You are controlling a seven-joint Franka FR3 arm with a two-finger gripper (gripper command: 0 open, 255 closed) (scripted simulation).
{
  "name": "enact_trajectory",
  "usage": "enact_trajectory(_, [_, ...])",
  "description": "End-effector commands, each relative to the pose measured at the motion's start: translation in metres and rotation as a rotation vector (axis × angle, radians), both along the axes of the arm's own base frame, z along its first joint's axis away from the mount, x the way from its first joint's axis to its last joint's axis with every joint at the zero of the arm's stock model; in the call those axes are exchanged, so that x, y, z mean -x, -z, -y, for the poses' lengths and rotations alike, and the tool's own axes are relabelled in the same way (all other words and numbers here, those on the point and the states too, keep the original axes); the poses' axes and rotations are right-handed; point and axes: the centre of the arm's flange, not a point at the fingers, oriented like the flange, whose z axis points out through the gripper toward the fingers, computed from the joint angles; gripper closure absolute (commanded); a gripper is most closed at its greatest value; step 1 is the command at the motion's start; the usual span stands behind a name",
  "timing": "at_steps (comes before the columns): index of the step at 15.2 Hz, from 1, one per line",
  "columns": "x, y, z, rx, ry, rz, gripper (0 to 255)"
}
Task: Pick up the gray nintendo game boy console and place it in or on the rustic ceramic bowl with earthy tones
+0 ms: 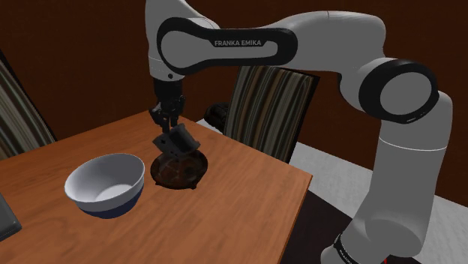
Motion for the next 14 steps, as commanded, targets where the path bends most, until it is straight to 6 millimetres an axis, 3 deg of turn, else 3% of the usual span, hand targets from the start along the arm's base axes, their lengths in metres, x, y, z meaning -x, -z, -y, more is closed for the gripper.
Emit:
enact_trajectory(1, [0.000,0.000,0.000,0.000,0.000,0.001,255])
enact_trajectory(2, [0.000,0.000,0.000,0.000,0.000,0.001,0])
enact_trajectory(7, [0.000,0.000,0.000,0.000,0.000,0.001,0])
enact_trajectory(11, [0.004,-0.050,0.000,0.000,0.000,0.001,0])
enact_trajectory(14, [0.004,-0.050,0.000,0.000,0.000,0.001,0])
